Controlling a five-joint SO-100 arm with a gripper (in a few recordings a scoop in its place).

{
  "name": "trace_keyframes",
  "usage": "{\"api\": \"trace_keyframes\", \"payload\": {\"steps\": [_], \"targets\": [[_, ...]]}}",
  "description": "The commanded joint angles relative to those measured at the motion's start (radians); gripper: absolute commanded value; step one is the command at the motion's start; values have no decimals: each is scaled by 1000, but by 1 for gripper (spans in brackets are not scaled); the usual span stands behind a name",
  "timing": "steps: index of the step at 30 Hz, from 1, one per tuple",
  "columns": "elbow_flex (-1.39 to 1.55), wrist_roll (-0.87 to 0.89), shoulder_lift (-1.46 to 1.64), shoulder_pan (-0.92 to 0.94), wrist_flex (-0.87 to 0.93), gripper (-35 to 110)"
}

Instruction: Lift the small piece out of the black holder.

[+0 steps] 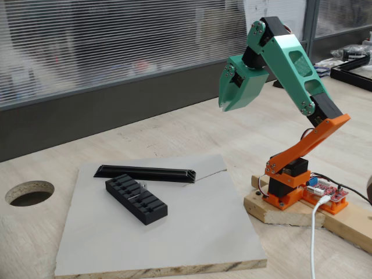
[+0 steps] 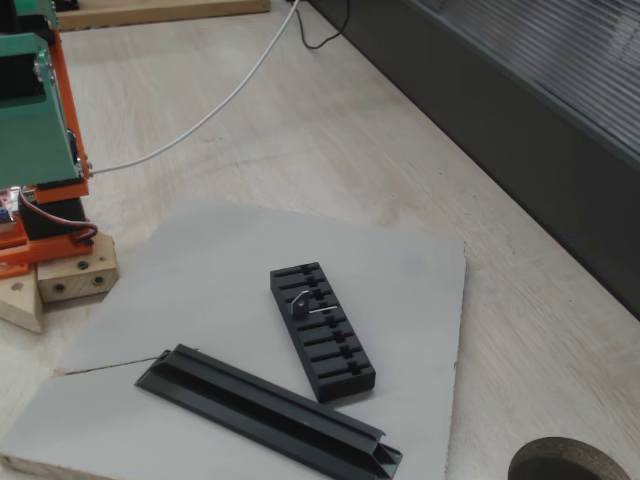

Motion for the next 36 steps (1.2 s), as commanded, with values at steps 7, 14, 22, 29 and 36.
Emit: {"api": "trace_keyframes", "payload": {"steps": [7, 14, 22, 29, 36], "targets": [[3, 6, 12, -6, 21, 9], [3, 2, 12, -3, 21, 9], [3, 8, 12, -2, 9, 9], [3, 12, 9, -15, 8, 9], [2, 126, -110, -259, 8, 9]]}}
